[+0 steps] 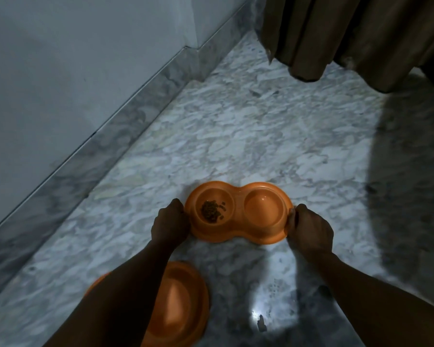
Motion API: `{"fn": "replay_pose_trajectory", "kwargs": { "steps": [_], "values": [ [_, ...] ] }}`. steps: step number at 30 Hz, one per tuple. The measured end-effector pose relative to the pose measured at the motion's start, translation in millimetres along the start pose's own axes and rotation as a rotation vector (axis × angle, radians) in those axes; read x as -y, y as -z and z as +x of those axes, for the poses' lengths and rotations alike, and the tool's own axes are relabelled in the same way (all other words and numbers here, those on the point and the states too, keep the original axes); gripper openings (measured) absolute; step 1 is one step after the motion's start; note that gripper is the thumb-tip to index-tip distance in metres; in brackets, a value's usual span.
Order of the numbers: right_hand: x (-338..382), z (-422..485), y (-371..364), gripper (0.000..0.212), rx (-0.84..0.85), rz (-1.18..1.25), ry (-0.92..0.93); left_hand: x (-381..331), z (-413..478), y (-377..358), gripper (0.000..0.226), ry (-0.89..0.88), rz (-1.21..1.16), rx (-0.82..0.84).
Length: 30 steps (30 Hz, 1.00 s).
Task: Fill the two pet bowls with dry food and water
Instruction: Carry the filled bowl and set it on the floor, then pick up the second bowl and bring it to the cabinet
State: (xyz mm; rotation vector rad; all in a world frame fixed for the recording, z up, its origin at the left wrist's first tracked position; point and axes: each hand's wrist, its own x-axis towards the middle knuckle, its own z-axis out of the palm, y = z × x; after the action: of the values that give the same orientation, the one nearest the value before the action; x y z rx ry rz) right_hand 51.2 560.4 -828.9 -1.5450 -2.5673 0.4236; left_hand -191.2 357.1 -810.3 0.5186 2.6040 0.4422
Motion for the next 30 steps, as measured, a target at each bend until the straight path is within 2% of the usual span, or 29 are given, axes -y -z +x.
{"fn": "replay_pose_trajectory", "kwargs": {
  "steps": [6, 8, 10, 13, 15, 20, 22, 25, 30],
  "values": [
    [10.8, -16.1, 12.5, 0.031, -0.083, 0.119, -0.129, 6.2, -18.2, 17.2, 0.021, 0.027, -0.034, -0.031],
    [21.7, -34.4, 16.1, 0.028, -0.147, 0.142, -0.061, 12.7, -30.0, 25.4, 0.022, 0.011, -0.030, -0.080],
    [47.9, -65.9, 15.5, 0.023, -0.141, 0.154, 0.077, 33.0, -49.2, 41.4, 0.023, 0.001, -0.028, -0.127],
    [90.8, -113.7, 7.1, 0.009, -0.006, 0.238, 0.158, 67.7, -71.3, 61.4, 0.024, 0.010, 0.030, -0.223],
    [115.9, -143.4, -2.6, 0.010, 0.061, 0.248, 0.206, 98.2, -86.3, 74.1, 0.027, 0.091, 0.081, -0.254],
    [131.5, -183.4, -16.5, 0.014, 0.271, 0.226, 0.192, 175.2, -131.9, 83.7, 0.048, 0.450, -0.009, -0.071],
    [125.7, -190.6, -18.4, 0.019, 0.336, 0.166, 0.170, 195.0, -150.2, 76.7, 0.045, 0.530, -0.062, -0.008],
    [120.9, -191.5, -24.6, 0.026, 0.429, 0.069, 0.167, 204.2, -165.2, 66.8, 0.038, 0.542, -0.059, 0.011],
    [123.8, -175.2, -31.8, 0.014, 0.508, -0.025, 0.162, 195.0, -154.7, 66.9, 0.023, 0.556, -0.082, 0.005]
  ]
}}
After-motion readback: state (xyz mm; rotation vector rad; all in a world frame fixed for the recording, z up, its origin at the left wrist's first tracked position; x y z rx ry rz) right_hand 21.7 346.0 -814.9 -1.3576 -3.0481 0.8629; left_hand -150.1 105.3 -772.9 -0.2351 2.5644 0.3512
